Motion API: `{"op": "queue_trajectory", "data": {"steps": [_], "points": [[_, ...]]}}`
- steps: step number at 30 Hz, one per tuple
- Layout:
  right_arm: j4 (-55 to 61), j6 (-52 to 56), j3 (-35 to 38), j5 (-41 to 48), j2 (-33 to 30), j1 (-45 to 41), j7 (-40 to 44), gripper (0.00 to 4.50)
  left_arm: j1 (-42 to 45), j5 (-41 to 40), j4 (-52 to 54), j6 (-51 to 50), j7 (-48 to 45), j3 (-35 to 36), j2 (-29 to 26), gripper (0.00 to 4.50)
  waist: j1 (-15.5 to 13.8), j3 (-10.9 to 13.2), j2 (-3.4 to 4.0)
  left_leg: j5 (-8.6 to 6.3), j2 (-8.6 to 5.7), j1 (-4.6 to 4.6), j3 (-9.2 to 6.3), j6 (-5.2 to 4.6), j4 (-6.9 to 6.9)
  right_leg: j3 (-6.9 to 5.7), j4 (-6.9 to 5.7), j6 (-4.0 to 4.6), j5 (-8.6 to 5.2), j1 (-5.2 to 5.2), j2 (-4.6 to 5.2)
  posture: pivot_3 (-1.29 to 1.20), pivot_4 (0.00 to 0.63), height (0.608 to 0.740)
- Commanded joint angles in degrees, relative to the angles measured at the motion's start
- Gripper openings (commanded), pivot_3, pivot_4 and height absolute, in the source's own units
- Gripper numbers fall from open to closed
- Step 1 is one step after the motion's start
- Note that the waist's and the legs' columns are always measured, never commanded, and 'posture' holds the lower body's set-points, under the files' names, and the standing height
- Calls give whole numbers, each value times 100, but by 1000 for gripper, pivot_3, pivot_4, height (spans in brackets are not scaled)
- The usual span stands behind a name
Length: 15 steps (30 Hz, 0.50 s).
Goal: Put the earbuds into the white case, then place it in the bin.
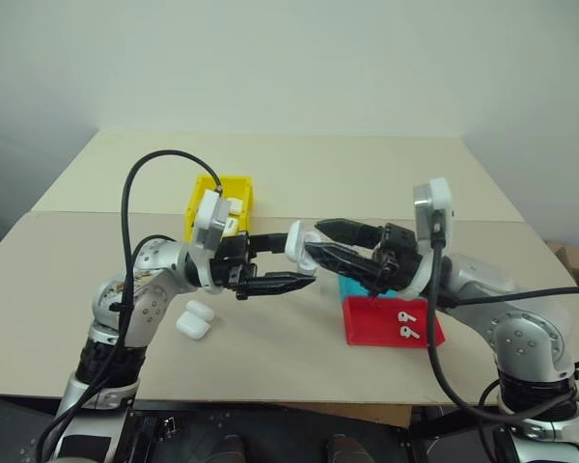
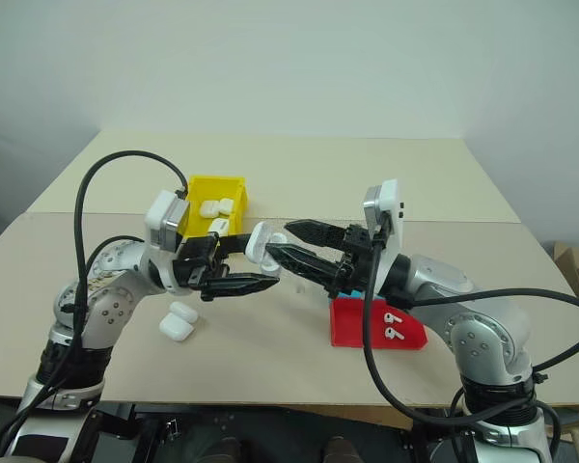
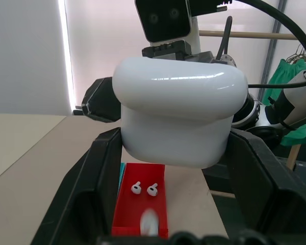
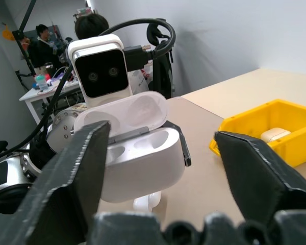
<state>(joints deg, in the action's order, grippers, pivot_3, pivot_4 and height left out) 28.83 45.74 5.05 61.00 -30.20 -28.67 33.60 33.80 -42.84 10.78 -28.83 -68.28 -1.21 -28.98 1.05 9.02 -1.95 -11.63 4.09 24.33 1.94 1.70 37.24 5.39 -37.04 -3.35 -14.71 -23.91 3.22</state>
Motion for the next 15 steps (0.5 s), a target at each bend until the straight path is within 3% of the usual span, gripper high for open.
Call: {"op": "queue_trajectory", "data": {"steps": [1,6,15], "points": [[87,50,45,145,-9,-52,-36,3797,114,-92,117,146,-36,135,65,2762,-1,0,0,0,0,0,0,0,0,0,0,0,0,0,0,0,150,740],[126,17,298,289,-90,56,-182,3797,33,-73,155,133,-27,165,8,2762,-4,0,0,0,0,0,0,0,0,0,0,0,0,0,0,0,150,740],[19,137,884,347,-931,312,-106,3797,-98,-123,310,76,33,237,-46,2762,-14,0,0,0,0,1,0,0,0,0,2,0,0,0,1,0,150,740]]}}
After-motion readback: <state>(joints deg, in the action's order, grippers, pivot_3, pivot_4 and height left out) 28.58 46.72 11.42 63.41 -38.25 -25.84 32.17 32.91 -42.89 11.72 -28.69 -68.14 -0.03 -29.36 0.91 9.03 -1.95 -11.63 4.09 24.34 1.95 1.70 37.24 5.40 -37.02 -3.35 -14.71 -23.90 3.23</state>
